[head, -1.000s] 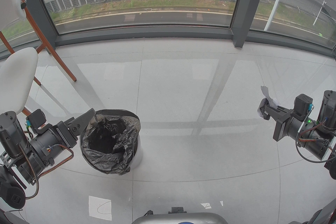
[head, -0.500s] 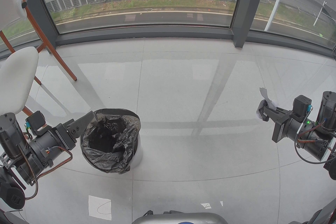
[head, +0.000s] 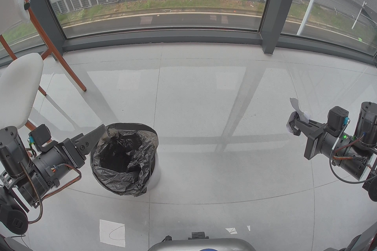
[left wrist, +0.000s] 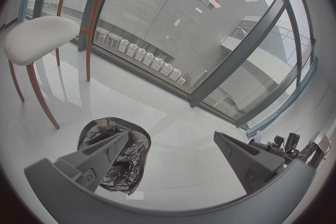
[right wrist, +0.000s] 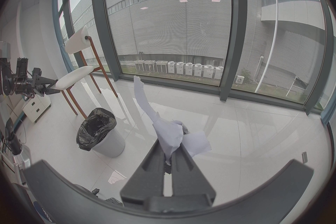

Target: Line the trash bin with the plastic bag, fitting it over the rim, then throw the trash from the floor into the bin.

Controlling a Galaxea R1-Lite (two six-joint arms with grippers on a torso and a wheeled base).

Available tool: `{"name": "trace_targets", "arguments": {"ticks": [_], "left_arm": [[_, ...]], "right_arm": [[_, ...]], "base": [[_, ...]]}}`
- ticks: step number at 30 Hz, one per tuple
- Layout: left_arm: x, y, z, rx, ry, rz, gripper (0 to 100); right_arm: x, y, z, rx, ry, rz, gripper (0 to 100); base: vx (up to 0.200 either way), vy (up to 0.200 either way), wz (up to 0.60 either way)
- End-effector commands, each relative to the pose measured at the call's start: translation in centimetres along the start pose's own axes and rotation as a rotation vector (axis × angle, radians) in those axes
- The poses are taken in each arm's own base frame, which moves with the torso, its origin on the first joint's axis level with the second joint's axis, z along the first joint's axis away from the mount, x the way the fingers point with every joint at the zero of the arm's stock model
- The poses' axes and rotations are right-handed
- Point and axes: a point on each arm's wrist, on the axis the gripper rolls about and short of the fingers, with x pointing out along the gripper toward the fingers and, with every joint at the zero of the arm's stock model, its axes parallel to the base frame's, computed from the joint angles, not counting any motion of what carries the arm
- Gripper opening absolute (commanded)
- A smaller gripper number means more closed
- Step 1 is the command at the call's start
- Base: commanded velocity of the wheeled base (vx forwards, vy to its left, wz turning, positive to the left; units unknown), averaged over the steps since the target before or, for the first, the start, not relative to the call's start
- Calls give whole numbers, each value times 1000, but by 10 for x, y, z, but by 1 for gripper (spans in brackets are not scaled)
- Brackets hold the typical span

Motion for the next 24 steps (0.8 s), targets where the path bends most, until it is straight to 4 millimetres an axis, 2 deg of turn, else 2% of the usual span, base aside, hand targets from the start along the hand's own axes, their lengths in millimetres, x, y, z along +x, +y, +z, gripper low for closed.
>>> {"name": "trace_targets", "arguments": {"ticks": [1,8,16,19,23,24], "left_arm": [[0,0,0,-1,1,-6,100],[0,0,0,1,6,-14,100],[0,0,0,-1,5,-16,100],[0,0,1,0,3,-15,100],[1,-1,2,1,-5,-20,100],[2,-2,3,1,-6,-20,100]], "right_arm": [[2,1,-1,-1,7,4,0],[5,2,-2,-3,15,10,0],[9,19,-7,-12,38,92,0],[20,29,-10,-20,59,127,0],[34,32,-4,-19,46,131,0],[43,33,0,-18,39,130,0]], "base": [[0,0,0],[-200,200,0],[-200,200,0],[-200,200,0],[-200,200,0],[-200,200,0]]}}
